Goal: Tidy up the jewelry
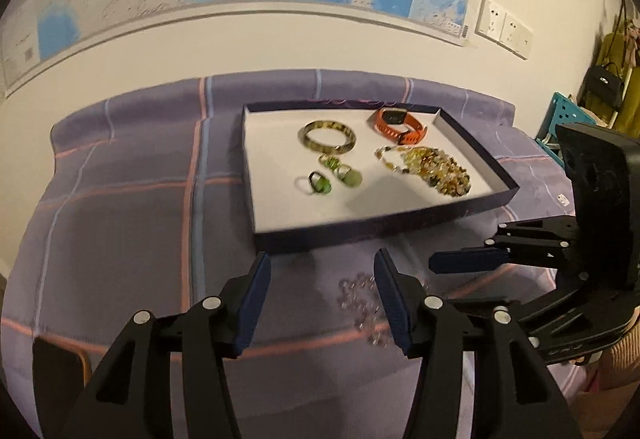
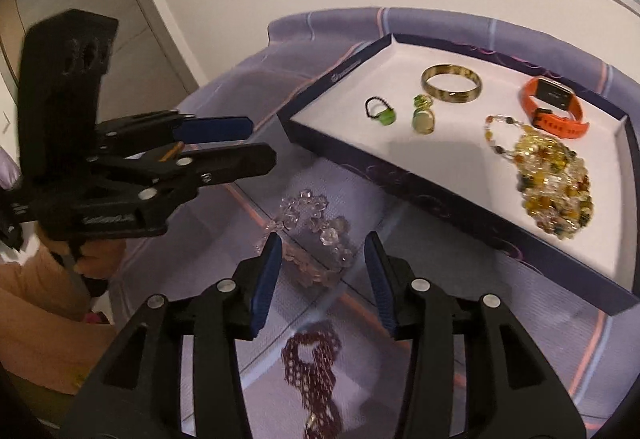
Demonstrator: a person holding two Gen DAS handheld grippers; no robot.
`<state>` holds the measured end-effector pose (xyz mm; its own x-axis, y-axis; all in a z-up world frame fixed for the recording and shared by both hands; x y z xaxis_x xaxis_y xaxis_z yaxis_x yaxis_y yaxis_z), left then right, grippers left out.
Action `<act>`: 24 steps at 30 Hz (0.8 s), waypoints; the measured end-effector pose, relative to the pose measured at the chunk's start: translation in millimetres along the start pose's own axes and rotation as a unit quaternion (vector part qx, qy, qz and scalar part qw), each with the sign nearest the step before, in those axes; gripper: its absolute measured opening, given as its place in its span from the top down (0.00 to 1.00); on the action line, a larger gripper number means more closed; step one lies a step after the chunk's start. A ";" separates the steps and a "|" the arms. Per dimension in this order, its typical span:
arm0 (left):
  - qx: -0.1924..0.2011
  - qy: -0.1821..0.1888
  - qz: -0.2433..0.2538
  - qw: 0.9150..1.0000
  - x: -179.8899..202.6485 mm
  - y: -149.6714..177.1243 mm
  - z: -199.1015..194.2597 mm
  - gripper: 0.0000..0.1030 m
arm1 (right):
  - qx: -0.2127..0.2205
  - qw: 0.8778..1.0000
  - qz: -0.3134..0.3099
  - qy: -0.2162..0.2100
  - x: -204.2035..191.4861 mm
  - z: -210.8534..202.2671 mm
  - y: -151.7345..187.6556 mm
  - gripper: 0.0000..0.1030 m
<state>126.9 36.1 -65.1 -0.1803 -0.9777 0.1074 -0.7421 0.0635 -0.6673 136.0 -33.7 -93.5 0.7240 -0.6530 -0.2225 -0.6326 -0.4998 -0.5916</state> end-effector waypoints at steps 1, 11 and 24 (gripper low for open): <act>-0.002 0.003 -0.004 1.000 -0.5 2.3 -0.2 0.50 | -0.003 1.000 0.002 0.000 -0.2 3.4 0.0 0.59; -0.008 0.028 -0.002 1.000 10.5 16.2 -4.0 0.50 | 0.015 0.998 0.050 0.023 28.4 -11.5 11.4 0.90; -0.062 0.149 0.115 0.980 117.4 60.3 6.9 0.33 | 0.042 0.986 0.146 0.073 87.7 -79.6 78.7 0.89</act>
Point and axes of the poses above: each gripper's, at about its wrist camera, not at the fingertips, and z roughly the way its jaws point, x to its right, y to its underside, the point moved 9 cm from there along z, roughly the way its jaws point, and after that the axes turned 3 degrees about -x, right-handed, at the moved point
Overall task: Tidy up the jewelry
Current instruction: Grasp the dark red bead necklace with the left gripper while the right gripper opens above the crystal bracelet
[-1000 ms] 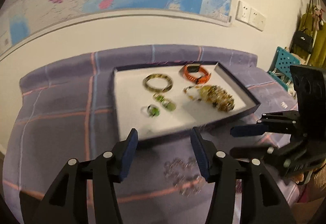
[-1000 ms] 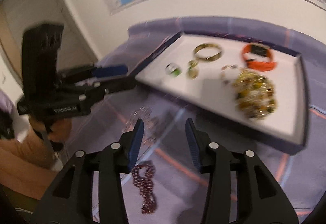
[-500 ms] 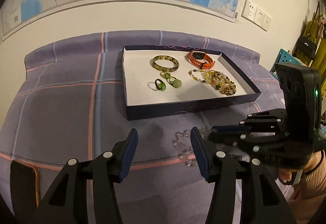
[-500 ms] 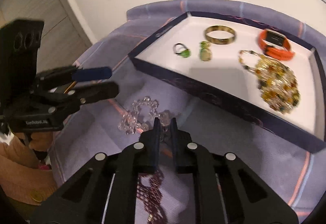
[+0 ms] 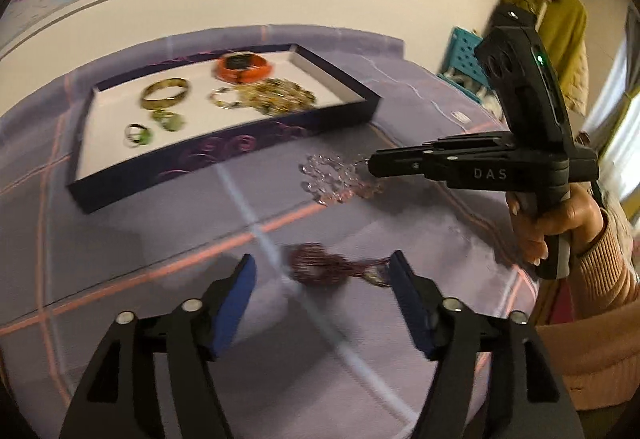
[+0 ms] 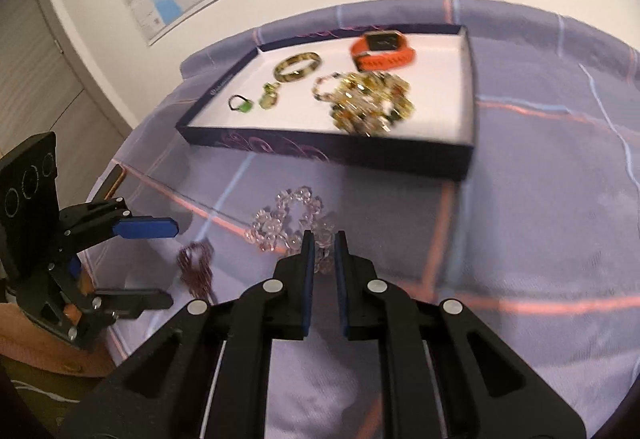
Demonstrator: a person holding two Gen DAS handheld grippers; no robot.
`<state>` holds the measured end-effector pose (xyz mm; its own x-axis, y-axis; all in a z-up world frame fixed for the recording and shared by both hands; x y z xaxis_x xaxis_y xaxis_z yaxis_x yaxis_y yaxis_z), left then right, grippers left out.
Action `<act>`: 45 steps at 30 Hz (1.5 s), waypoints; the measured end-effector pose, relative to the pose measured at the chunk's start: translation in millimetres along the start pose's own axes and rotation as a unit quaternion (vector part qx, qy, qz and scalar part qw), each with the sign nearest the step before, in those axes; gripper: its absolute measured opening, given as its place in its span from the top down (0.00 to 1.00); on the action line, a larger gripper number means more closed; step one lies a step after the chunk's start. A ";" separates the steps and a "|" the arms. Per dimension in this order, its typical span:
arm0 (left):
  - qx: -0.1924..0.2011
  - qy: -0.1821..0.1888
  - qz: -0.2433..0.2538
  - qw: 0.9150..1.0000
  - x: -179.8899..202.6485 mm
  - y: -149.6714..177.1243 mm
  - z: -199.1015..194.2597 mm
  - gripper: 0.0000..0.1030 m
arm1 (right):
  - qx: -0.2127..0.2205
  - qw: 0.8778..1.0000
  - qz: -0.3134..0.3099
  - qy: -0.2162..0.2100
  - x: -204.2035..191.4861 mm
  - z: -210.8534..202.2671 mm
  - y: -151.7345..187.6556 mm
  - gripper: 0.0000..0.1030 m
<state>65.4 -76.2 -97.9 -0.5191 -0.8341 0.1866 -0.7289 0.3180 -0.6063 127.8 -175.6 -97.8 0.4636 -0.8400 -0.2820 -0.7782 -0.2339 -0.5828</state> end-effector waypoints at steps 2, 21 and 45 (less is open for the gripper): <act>-0.005 -0.003 0.007 1.000 4.4 1.8 4.0 0.33 | 0.002 1.000 0.006 -0.002 3.0 -2.5 5.3 0.87; -0.007 -0.085 0.046 0.995 0.6 -2.8 14.7 0.76 | 0.012 1.000 0.013 -0.018 -2.4 -3.3 7.4 0.78; 0.003 -0.056 -0.033 0.998 -26.7 -5.6 6.5 0.90 | -0.006 0.993 -0.082 0.089 -29.9 15.5 0.7 0.62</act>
Point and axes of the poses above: each gripper's, at about its wrist camera, not at the fingertips, and z roughly the way its jaws point, x to its right, y to its underside, the point moved 9 cm from there along z, roughly the way its jaws point, and after that the axes turned 3 degrees about -x, right-handed, at the moved point
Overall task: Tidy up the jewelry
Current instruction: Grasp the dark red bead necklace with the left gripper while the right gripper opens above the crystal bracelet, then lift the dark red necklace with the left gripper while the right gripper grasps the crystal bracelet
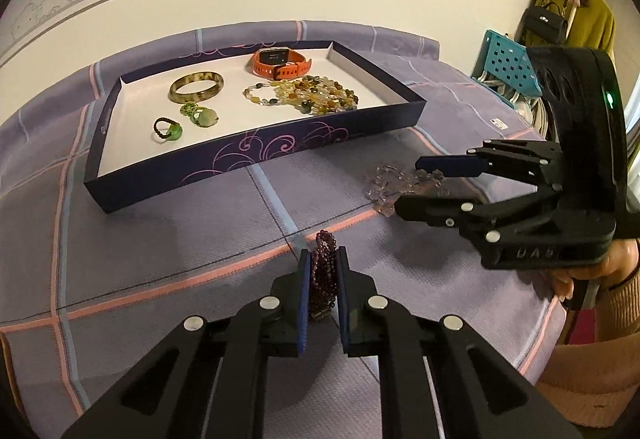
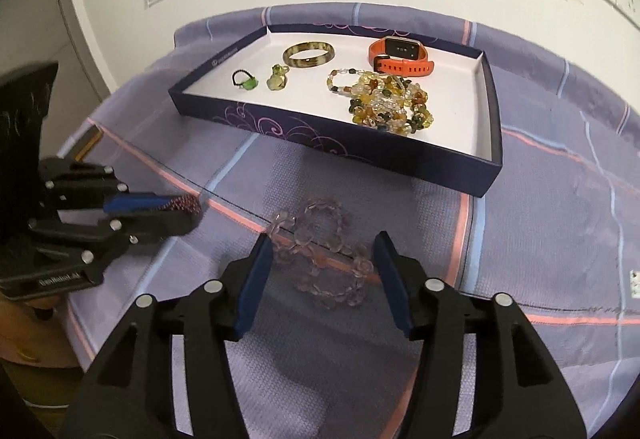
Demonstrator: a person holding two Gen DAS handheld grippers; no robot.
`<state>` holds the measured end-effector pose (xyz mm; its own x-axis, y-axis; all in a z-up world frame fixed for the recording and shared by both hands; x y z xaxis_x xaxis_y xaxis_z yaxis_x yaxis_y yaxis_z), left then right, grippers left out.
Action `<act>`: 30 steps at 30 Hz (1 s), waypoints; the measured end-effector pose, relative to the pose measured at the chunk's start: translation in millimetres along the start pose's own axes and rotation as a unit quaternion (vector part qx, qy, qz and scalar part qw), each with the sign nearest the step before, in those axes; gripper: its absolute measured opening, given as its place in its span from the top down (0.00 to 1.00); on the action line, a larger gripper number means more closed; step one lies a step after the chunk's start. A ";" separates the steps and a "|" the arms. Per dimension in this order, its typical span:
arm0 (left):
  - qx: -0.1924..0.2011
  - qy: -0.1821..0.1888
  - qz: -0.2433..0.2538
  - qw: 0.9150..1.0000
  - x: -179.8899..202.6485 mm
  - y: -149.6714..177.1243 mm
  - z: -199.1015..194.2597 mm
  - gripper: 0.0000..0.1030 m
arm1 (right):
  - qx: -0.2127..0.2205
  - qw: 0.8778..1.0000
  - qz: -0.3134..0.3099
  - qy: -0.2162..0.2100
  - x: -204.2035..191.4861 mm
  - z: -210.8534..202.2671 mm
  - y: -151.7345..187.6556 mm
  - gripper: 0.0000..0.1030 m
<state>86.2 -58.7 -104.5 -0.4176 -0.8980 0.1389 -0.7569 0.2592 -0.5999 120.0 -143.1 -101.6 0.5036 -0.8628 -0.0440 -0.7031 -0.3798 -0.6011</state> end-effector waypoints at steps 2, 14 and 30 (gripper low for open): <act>0.000 0.000 -0.002 1.000 -1.1 -0.3 -0.1 0.90 | 0.000 1.000 -0.004 0.014 2.1 -0.1 0.3 0.72; 0.008 -0.003 -0.012 1.000 -8.8 -4.5 -4.5 0.90 | 0.029 0.997 0.051 -0.040 9.0 -15.6 -7.2 0.83; 0.028 -0.009 -0.010 1.000 -12.4 -17.8 -19.2 0.90 | 0.076 0.990 0.079 -0.085 10.4 -53.4 -29.2 0.83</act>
Point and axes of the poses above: each gripper's, at about its wrist camera, not at the fingertips, and z roughly the way its jaws point, x to its right, y to its underside, the point moved 9 cm from there along z, roughly the way its jaws point, and after that the axes turned 3 degrees about -x, right-handed, at the moved point
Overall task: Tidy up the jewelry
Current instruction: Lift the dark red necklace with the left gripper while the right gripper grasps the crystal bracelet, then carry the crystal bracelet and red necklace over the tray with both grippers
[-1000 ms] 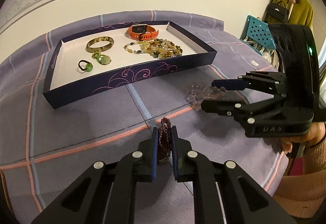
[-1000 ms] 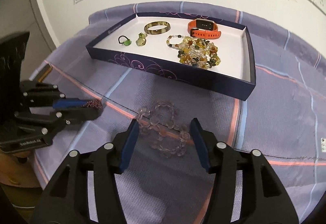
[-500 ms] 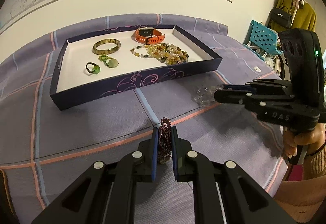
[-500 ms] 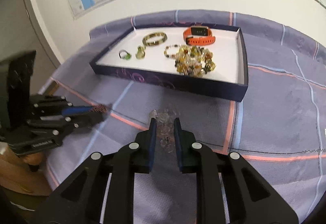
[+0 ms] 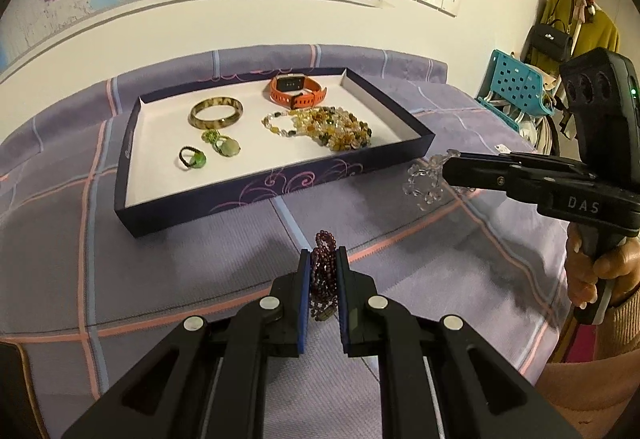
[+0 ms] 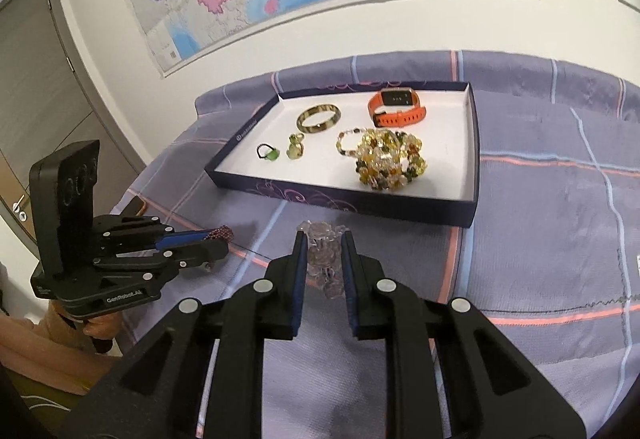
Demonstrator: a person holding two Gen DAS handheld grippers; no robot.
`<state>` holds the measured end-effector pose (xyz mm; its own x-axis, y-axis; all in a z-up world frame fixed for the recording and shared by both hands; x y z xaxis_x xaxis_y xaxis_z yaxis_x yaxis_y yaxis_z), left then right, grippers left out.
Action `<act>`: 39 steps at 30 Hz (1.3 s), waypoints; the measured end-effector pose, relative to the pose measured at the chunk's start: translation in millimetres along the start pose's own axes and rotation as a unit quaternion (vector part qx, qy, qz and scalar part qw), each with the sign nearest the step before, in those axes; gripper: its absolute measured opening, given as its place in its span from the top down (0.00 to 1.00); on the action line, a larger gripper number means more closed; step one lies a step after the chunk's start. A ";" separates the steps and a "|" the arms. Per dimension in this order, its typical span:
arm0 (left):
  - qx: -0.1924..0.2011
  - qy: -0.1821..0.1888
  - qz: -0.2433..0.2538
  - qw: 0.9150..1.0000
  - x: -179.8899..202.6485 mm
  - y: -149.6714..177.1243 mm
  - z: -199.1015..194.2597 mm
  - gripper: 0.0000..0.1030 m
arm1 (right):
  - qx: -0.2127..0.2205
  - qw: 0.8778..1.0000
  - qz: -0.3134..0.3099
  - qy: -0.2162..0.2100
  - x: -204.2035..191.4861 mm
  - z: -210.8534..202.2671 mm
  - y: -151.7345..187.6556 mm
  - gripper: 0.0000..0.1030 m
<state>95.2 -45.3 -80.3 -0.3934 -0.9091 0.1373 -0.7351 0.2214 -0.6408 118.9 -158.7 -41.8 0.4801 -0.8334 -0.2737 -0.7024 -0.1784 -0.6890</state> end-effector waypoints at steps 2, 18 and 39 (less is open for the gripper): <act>0.005 -0.002 0.001 1.000 -1.0 -3.3 -2.7 0.90 | 0.005 1.000 -0.003 -0.003 -3.1 -3.4 -3.4 0.83; 0.043 -0.023 0.000 0.999 -15.5 -34.3 -22.8 0.90 | 0.030 0.999 -0.012 -0.006 -2.3 -12.3 -33.3 0.83; 0.054 -0.045 0.000 0.998 -32.0 -60.7 -19.7 0.90 | 0.040 0.999 -0.005 -0.004 12.0 -0.9 -62.3 0.83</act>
<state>141.6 -22.7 -30.9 -0.3384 -0.9382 0.0727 -0.6703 0.1861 -0.7183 168.0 -158.1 -1.6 0.4909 -0.8278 -0.2716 -0.6532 -0.1434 -0.7435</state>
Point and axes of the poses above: each gripper's, at about its wrist camera, not at the fingertips, and z roughly the way its jaws point, x to its right, y to its underside, the point moved 9 cm from there along z, roughly the way its jaws point, and after that the axes turned 3 degrees about -x, right-handed, at the moved point
